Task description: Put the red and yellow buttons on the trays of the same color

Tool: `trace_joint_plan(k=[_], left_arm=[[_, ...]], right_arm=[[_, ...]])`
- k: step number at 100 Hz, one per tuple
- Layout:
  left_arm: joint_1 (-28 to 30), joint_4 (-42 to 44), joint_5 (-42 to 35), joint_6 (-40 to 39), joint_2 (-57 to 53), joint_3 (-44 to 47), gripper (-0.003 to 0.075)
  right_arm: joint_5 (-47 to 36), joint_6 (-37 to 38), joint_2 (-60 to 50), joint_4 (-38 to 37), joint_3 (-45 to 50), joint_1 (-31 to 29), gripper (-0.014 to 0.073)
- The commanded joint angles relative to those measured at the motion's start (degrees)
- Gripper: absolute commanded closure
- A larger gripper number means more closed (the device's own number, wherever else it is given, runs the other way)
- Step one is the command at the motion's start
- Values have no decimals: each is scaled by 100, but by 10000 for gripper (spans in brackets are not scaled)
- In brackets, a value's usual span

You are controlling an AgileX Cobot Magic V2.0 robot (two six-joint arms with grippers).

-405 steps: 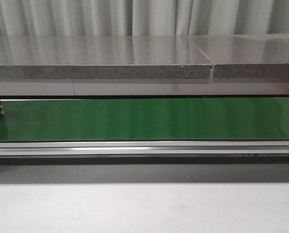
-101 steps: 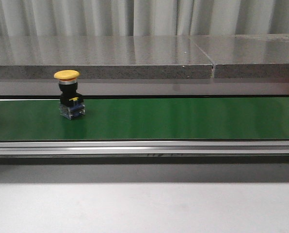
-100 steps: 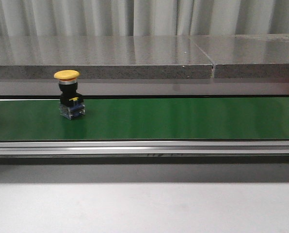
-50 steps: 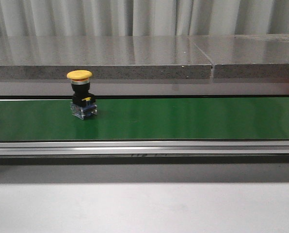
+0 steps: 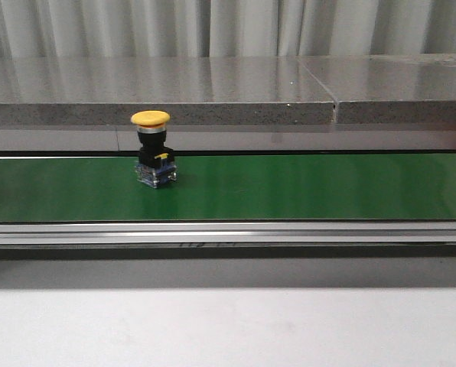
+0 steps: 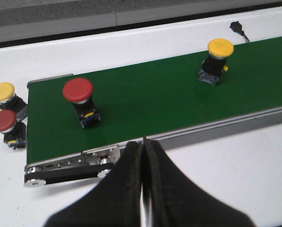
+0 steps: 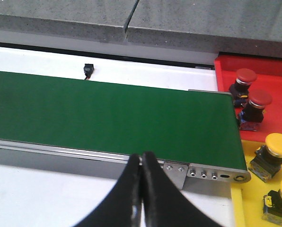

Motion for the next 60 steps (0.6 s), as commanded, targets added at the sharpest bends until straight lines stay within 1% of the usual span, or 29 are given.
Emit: trace_joint_plan(k=[1, 10, 25, 60], left_arm=[[-48, -38, -164, -44, -476, 68, 741], [-48, -38, -84, -326, -879, 218, 741], [-48, -38, -61, -445, -1347, 327, 741], [-48, -37, -47, -445, -1445, 327, 741]], right_arm=[[-402, -52, 65, -39, -132, 23, 660], [-402, -52, 65, -39, -132, 23, 660], [-402, -52, 65, -39, -132, 23, 660], [-402, -52, 65, -39, -132, 23, 660]])
